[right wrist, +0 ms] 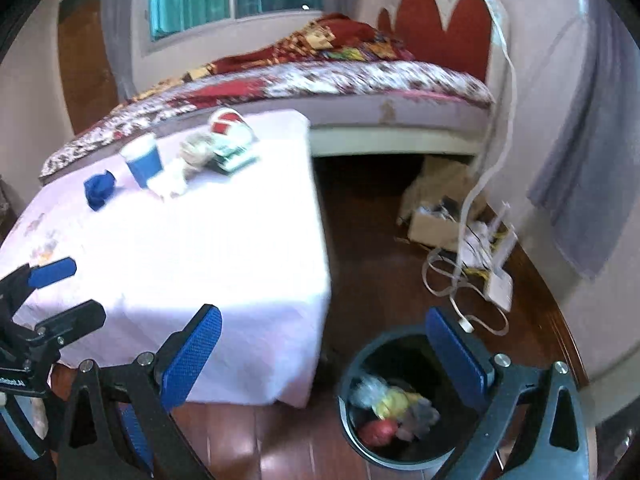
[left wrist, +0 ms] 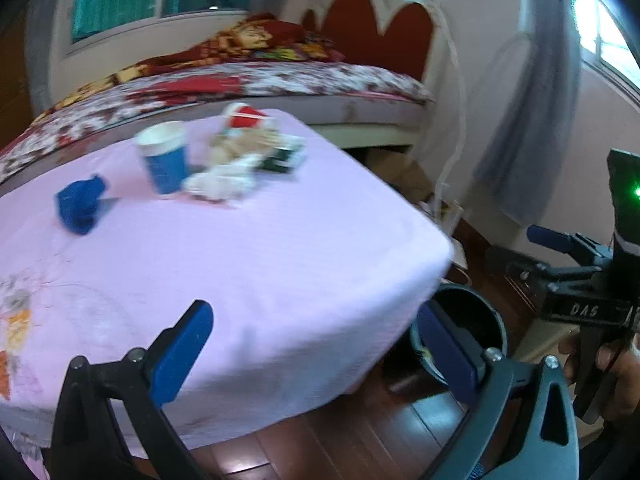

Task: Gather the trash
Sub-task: 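Move both tools back toward the table, then grasp the blue cloth with the left tool while the right tool grasps the beige rag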

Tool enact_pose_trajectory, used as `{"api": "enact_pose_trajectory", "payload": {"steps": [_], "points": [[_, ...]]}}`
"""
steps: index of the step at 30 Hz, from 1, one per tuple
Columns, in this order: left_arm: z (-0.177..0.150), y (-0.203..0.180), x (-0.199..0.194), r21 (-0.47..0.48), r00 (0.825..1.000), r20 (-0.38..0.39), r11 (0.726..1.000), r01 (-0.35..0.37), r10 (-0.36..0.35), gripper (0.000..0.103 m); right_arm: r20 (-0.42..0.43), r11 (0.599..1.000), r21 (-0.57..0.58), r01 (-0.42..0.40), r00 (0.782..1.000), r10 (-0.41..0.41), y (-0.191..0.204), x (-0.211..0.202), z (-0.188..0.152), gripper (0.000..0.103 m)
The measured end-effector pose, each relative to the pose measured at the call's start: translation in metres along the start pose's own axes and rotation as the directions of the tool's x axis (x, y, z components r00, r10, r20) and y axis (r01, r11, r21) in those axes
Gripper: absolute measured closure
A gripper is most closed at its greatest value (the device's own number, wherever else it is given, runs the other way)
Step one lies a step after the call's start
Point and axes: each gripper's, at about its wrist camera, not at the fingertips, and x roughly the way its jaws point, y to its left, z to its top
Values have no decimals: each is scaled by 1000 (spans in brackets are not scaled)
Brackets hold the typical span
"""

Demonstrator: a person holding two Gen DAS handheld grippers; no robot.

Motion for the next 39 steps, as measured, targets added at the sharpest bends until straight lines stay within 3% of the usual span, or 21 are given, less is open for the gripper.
{"api": "enact_pose_trajectory", "payload": {"steps": [5,15,25,31,35,39], "points": [[7,53,-3,-61,996,16,994,-86,88,1,21,998,-1,-64,998,64,37,23,32,0],[24,149,-1,-137,969,33,962,-237,243,2,49,987,-41,-154,987,156,106,67,97,0],[48,222,42,-205,953,-5,932,-299,304,9,-23,987,-87,-132,991,130,150,153,149,2],[62,247,69,-225,951,-38,924,-309,308,9,-96,986,-126,-110,991,98,157,199,163,11],[69,257,86,-218,947,-65,922,-320,314,9,-125,980,-168,-109,988,88,161,215,162,27],[74,257,97,-200,949,-79,928,-315,305,11,-111,975,-200,-102,991,81,165,216,159,36]]}}
